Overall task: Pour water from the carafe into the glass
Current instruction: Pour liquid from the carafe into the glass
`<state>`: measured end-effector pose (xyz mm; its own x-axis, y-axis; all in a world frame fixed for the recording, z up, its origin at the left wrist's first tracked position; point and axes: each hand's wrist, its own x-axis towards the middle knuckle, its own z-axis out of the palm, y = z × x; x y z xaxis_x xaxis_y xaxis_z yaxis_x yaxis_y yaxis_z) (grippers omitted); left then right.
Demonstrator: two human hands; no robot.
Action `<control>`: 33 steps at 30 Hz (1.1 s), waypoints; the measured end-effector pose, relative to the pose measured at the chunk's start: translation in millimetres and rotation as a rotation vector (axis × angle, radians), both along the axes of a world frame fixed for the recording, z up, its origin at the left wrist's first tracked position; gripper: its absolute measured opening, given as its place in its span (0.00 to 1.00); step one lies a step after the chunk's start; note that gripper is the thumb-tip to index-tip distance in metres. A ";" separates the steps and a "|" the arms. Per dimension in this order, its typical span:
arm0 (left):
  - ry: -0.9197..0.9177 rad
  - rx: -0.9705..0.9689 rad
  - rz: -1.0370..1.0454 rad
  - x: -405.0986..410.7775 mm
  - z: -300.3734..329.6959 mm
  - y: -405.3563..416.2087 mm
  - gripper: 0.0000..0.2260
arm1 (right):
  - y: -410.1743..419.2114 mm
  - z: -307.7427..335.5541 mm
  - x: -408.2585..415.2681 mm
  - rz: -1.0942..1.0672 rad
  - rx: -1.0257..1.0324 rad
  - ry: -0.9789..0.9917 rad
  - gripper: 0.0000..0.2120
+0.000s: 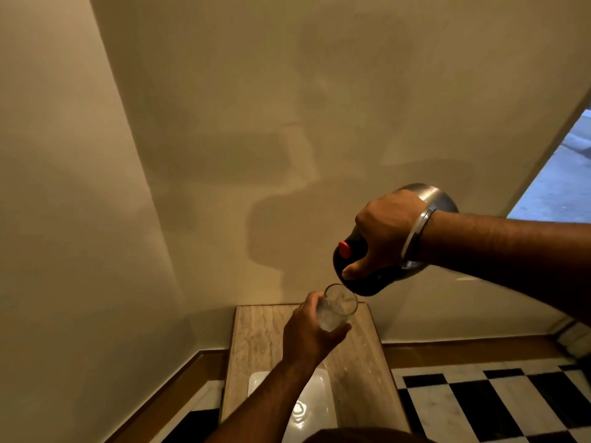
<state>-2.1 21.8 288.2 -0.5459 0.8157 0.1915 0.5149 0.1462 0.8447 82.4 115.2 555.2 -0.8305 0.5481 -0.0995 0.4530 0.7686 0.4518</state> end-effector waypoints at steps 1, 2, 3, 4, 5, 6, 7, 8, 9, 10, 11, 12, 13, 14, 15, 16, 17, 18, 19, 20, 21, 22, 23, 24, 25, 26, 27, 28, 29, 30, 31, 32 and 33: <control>-0.003 -0.001 0.000 0.3 0.5 0.4 0.31 | 0.1 -0.4 -0.1 0.001 -0.001 -0.003 0.33; -0.007 -0.003 -0.001 0.5 0.7 0.6 0.32 | 0.0 -0.9 -0.2 0.001 -0.004 -0.006 0.33; -0.012 -0.004 -0.002 0.7 0.9 0.8 0.32 | -0.1 -1.3 -0.4 0.002 -0.006 -0.006 0.32; -0.014 -0.005 -0.003 1.0 1.0 1.4 0.33 | -0.3 -1.4 -0.3 0.001 -0.004 -0.006 0.32; -0.013 -0.007 0.000 1.5 1.2 1.7 0.33 | -0.4 -1.6 -0.6 0.003 0.001 -0.005 0.32; -0.013 -0.008 0.003 1.9 1.5 1.8 0.33 | -0.6 -1.7 -1.0 0.004 0.007 -0.005 0.32; -0.013 -0.009 0.003 2.6 1.9 2.0 0.33 | -0.6 -2.0 -1.3 0.003 0.009 -0.005 0.32; -0.013 -0.008 0.002 3.3 2.0 2.4 0.33 | -0.4 -2.0 -1.7 0.000 0.007 -0.005 0.32; -0.010 -0.008 0.002 3.9 1.7 2.5 0.33 | 0.0 -2.5 -2.0 -0.002 0.002 -0.004 0.32; -0.004 -0.008 0.003 4.1 1.6 2.7 0.33 | 0.5 -2.9 -2.2 -0.005 -0.003 -0.004 0.32; 0.004 -0.011 0.005 4.2 1.7 2.8 0.33 | 0.8 -3.2 -2.6 -0.006 -0.006 -0.005 0.32; 0.009 -0.014 0.008 4.3 1.5 3.1 0.34 | 1.0 -4.0 -3.1 -0.006 -0.006 -0.008 0.33; 0.011 -0.017 0.009 4.2 1.5 3.5 0.34 | 1.3 -4.7 -3.7 -0.005 -0.004 -0.010 0.33; 0.010 -0.019 0.011 4.4 1.2 3.8 0.34 | 1.5 -5.7 -4.6 -0.002 -0.004 -0.011 0.33; 0.012 -0.020 0.012 4.3 1.0 3.8 0.33 | 1.9 -6.8 -5.6 -0.001 -0.006 -0.010 0.33; 0.016 -0.019 0.012 4.3 1.1 3.7 0.33 | 2.2 -7.6 -6.1 -0.002 -0.010 -0.010 0.33; 0.020 -0.016 0.014 4.4 0.4 3.8 0.32 | 2.7 -8.5 -6.6 -0.002 -0.015 -0.011 0.33; 0.024 -0.013 0.016 4.0 -0.5 4.1 0.32 | 3.0 -9.2 -6.9 -0.004 -0.019 -0.015 0.33; 0.027 -0.011 0.021 4.3 -1.8 4.4 0.32 | 3.3 -10.1 -7.1 -0.006 -0.026 -0.020 0.32; 0.031 -0.009 0.026 4.2 -2.9 4.6 0.32 | 3.5 -10.7 -7.4 -0.009 -0.033 -0.024 0.32; 0.036 -0.009 0.029 4.3 -3.8 4.9 0.32 | 3.7 -11.4 -8.0 -0.010 -0.040 -0.027 0.32; 0.039 -0.009 0.033 4.9 -5.5 5.6 0.32 | 4.4 -12.2 -8.4 -0.010 -0.045 -0.032 0.32; 0.041 -0.006 0.035 5.2 -6.4 6.2 0.32 | 4.9 -12.7 -9.2 -0.010 -0.049 -0.033 0.32; 0.041 -0.003 0.039 6.0 -7.8 6.9 0.32 | 5.9 -13.8 -9.9 -0.009 -0.054 -0.034 0.32; 0.044 0.001 0.042 6.4 -8.8 7.1 0.32 | 6.7 -15.0 -10.2 -0.006 -0.059 -0.031 0.32; 0.046 0.001 0.043 6.8 -10.0 7.5 0.32 | 7.7 -15.9 -10.4 -0.003 -0.063 -0.028 0.33; 0.045 -0.003 0.046 7.3 -12.1 8.5 0.32 | 9.7 -17.6 -10.6 -0.001 -0.070 -0.030 0.33; 0.042 -0.009 0.050 7.3 -13.3 9.6 0.32 | 11.9 -18.6 -10.3 -0.002 -0.077 -0.028 0.33; 0.033 -0.019 0.051 7.8 -14.9 10.5 0.32 | 15.5 -20.7 -9.7 -0.006 -0.097 -0.024 0.34; 0.022 -0.028 0.052 8.0 -16.2 11.1 0.32 | 19.1 -22.4 -9.0 -0.011 -0.117 -0.015 0.34; 0.012 -0.036 0.052 7.8 -17.7 11.6 0.32 | 23.8 -24.3 -8.3 -0.018 -0.141 -0.003 0.35; 0.006 -0.046 0.057 7.9 -20.2 12.8 0.31 | 29.9 -26.7 -7.3 -0.030 -0.170 0.011 0.35; 0.003 -0.050 0.063 7.7 -21.8 13.9 0.31 | 36.3 -29.1 -6.3 -0.045 -0.206 0.027 0.35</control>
